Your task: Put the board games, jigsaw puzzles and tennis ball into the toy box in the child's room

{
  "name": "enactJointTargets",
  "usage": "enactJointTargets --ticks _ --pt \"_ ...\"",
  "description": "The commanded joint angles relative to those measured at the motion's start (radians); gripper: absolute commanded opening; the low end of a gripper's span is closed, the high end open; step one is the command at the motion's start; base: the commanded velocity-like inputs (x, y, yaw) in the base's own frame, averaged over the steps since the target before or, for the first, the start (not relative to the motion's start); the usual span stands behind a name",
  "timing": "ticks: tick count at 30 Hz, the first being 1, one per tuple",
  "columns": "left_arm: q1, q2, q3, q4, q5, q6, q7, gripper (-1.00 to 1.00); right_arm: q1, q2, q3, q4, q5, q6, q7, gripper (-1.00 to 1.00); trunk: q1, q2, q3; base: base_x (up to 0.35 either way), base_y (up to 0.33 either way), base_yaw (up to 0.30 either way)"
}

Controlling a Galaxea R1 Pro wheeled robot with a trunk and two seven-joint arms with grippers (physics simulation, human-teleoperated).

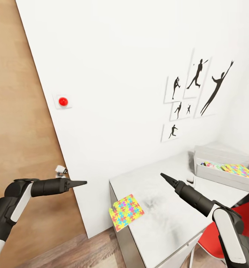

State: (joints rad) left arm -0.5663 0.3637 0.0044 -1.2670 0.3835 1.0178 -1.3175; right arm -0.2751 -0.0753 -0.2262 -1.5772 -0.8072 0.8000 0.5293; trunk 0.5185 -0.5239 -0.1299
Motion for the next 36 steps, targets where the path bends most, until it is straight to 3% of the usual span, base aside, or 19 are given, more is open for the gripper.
enactJointTargets --ticks 1,22,26,30,33,36 --pt "-0.001 0.0 0.0 0.001 0.003 0.008 0.001 1.0 -0.001 0.0 -0.003 0.0 -0.002 0.007 0.002 1.0 0.004 -0.009 -0.005 0.0 0.0 0.0" --pt "-0.001 -0.003 0.003 0.021 0.003 0.01 0.01 1.0 -0.001 -0.001 -0.032 0.0 -0.004 0.01 0.01 1.0 0.085 -0.156 -0.071 0.0 0.0 0.0" --pt "-0.001 -0.003 0.003 0.027 0.004 0.011 0.012 1.0 0.001 -0.005 -0.082 -0.001 -0.005 0.016 0.043 1.0 0.1 -0.184 -0.083 0.0 0.0 0.0" --pt "-0.004 -0.009 0.002 0.065 0.004 0.01 0.03 1.0 0.044 -0.022 -0.187 -0.005 -0.009 0.02 0.16 1.0 0.116 -0.212 -0.096 0.0 0.0 0.0" --pt "-0.013 -0.028 0.002 0.105 0.004 0.01 0.061 1.0 0.068 -0.029 -0.262 -0.005 -0.01 0.027 0.267 1.0 0.127 -0.233 -0.105 0.0 0.0 0.0" --pt "-0.023 -0.052 0.002 0.143 0.005 0.01 0.1 1.0 0.075 -0.031 -0.304 -0.006 -0.01 0.049 0.32 1.0 0.139 -0.254 -0.115 0.0 0.0 0.0"
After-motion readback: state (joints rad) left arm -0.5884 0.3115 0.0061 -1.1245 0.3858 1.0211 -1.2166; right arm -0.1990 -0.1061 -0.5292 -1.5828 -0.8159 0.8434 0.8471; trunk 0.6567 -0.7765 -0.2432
